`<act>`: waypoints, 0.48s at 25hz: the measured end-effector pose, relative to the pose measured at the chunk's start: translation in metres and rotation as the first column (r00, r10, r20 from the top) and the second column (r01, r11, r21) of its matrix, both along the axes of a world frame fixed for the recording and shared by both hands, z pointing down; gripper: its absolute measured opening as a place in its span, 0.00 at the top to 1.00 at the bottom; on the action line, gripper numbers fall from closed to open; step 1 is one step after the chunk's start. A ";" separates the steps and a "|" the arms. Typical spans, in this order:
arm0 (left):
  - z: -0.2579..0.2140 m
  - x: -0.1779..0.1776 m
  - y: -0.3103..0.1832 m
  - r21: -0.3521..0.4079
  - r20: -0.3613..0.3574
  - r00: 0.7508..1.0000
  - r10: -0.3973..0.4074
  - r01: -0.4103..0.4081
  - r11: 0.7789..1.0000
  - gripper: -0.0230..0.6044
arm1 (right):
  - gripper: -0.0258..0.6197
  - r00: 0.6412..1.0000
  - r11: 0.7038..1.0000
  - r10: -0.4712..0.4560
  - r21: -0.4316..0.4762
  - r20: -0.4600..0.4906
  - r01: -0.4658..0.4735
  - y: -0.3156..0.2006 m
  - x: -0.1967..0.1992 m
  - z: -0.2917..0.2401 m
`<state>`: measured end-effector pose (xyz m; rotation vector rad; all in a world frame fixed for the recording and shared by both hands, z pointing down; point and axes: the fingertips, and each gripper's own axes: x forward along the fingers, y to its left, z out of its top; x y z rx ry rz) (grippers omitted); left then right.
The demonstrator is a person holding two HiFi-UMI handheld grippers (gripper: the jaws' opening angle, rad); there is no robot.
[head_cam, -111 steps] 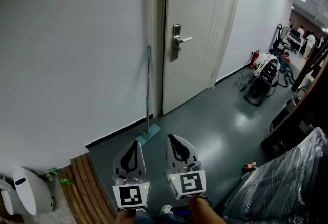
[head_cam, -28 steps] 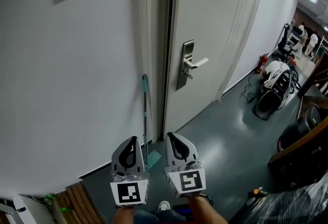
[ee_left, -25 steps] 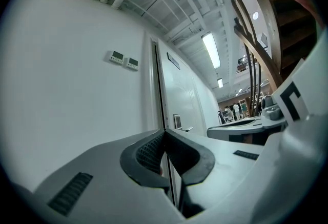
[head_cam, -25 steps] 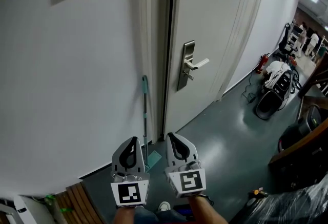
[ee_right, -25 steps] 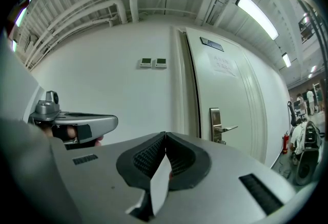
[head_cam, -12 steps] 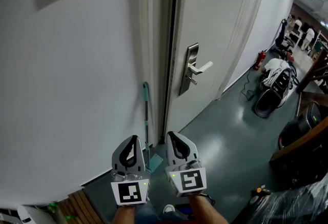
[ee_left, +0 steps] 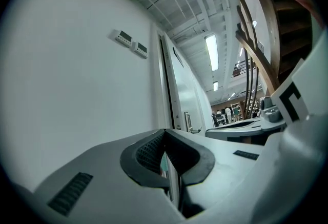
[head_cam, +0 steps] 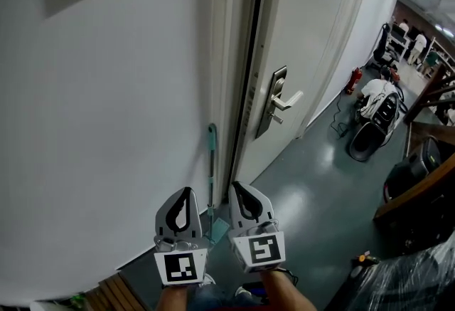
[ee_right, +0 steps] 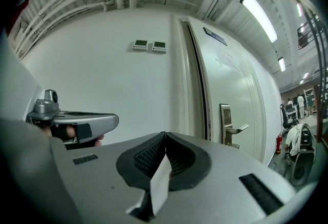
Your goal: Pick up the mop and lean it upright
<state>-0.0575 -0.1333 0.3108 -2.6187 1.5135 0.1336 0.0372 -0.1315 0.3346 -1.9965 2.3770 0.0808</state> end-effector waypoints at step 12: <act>0.014 -0.009 -0.030 -0.029 -0.006 0.999 0.048 -0.048 0.998 0.94 | 0.93 0.998 0.998 0.056 -0.021 -0.003 -0.056 -0.025 -0.008 0.011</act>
